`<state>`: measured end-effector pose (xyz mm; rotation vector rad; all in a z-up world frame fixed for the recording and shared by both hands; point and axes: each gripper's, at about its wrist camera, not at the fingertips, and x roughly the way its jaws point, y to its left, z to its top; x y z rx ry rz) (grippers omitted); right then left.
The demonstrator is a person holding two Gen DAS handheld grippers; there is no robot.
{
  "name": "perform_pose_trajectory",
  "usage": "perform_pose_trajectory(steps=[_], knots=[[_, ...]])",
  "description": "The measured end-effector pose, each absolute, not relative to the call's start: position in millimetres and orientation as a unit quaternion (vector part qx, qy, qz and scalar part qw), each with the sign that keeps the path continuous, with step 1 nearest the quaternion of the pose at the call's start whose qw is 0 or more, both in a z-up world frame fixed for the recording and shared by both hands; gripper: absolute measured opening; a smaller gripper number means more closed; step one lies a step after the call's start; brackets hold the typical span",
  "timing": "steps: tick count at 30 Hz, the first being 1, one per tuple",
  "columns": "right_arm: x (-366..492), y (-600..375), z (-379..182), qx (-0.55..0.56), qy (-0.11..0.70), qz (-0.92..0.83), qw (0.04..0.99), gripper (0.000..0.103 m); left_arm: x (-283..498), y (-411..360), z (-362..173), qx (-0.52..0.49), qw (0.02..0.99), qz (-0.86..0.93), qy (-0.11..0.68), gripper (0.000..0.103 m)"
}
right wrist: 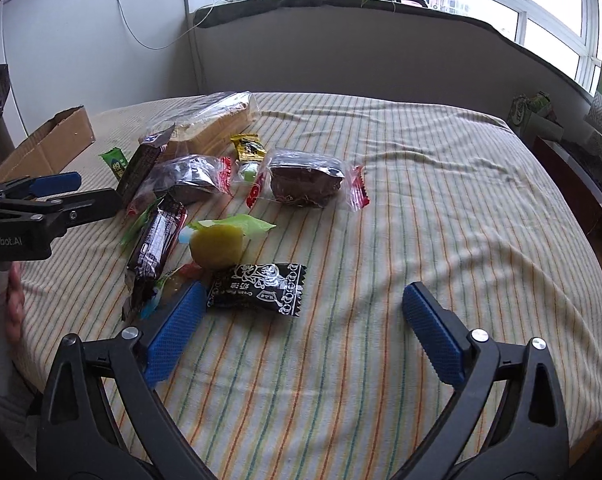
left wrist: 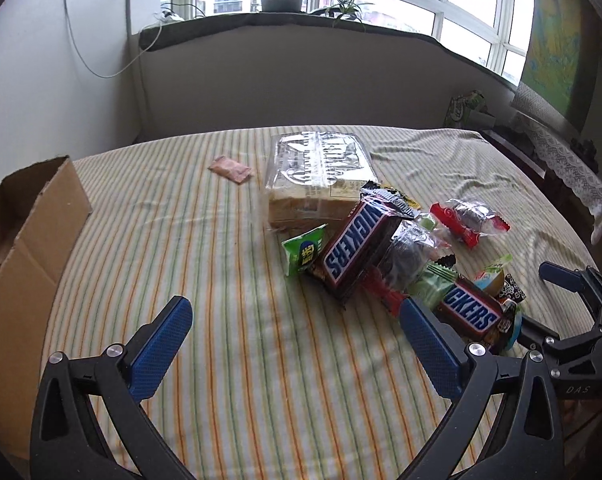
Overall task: Organize snacks
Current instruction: 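Reach the right tool to the black candy packet while the left tool approaches the Snickers bar, then close the right tool on the black candy packet while the left tool grasps the Snickers bar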
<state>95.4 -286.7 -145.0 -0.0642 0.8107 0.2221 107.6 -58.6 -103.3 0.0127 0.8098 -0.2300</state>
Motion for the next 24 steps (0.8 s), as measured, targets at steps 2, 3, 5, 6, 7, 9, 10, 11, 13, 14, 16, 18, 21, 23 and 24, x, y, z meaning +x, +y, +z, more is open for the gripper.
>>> perform_pose_trajectory(steps=[2, 3, 5, 6, 7, 9, 10, 11, 13, 14, 16, 18, 21, 23, 24], knots=[[96, -282, -144, -0.031, 0.389, 0.118, 0.913, 0.091, 113, -63, -105, -0.007, 0.906, -0.135, 0.401, 0.097], [95, -279, -144, -0.034, 0.388, 0.124, 0.913, 0.087, 114, -65, -107, -0.010, 0.902, -0.147, 0.407, 0.092], [94, -277, -145, -0.038, 0.386, 0.129, 0.913, 0.082, 109, -69, -108, -0.014, 0.896, -0.165, 0.412, 0.088], [94, -277, -145, -0.037, 0.385, 0.129, 0.913, 0.078, 107, -71, -108, -0.015, 0.894, -0.172, 0.413, 0.088], [93, -277, -145, -0.036, 0.384, 0.129, 0.914, 0.073, 106, -72, -108, -0.016, 0.894, -0.172, 0.413, 0.088], [91, -278, -144, -0.034, 0.381, 0.131, 0.915, 0.060, 106, -71, -108, -0.023, 0.896, -0.173, 0.409, 0.085], [89, -279, -144, -0.032, 0.380, 0.130, 0.915, 0.048, 107, -71, -106, -0.026, 0.896, -0.174, 0.408, 0.083], [87, -281, -143, -0.029, 0.379, 0.129, 0.916, 0.046, 110, -73, -104, -0.027, 0.896, -0.177, 0.407, 0.080], [83, -285, -144, -0.022, 0.378, 0.129, 0.916, 0.039, 113, -75, -101, -0.023, 0.898, -0.181, 0.400, 0.076], [81, -288, -144, -0.020, 0.376, 0.129, 0.917, 0.037, 114, -76, -100, -0.019, 0.900, -0.181, 0.395, 0.074], [79, -292, -143, -0.010, 0.374, 0.127, 0.919, 0.026, 118, -80, -97, -0.015, 0.902, -0.185, 0.389, 0.069], [77, -298, -143, -0.005, 0.372, 0.121, 0.920, 0.015, 124, -88, -96, -0.009, 0.901, -0.195, 0.387, 0.060], [75, -308, -143, 0.011, 0.371, 0.125, 0.920, 0.011, 130, -95, -97, 0.004, 0.899, -0.202, 0.388, 0.053], [73, -313, -144, 0.019, 0.369, 0.128, 0.920, 0.011, 132, -93, -96, 0.000, 0.899, -0.202, 0.389, 0.044], [72, -315, -144, 0.023, 0.367, 0.129, 0.921, 0.011, 133, -91, -96, -0.003, 0.898, -0.201, 0.390, 0.037]])
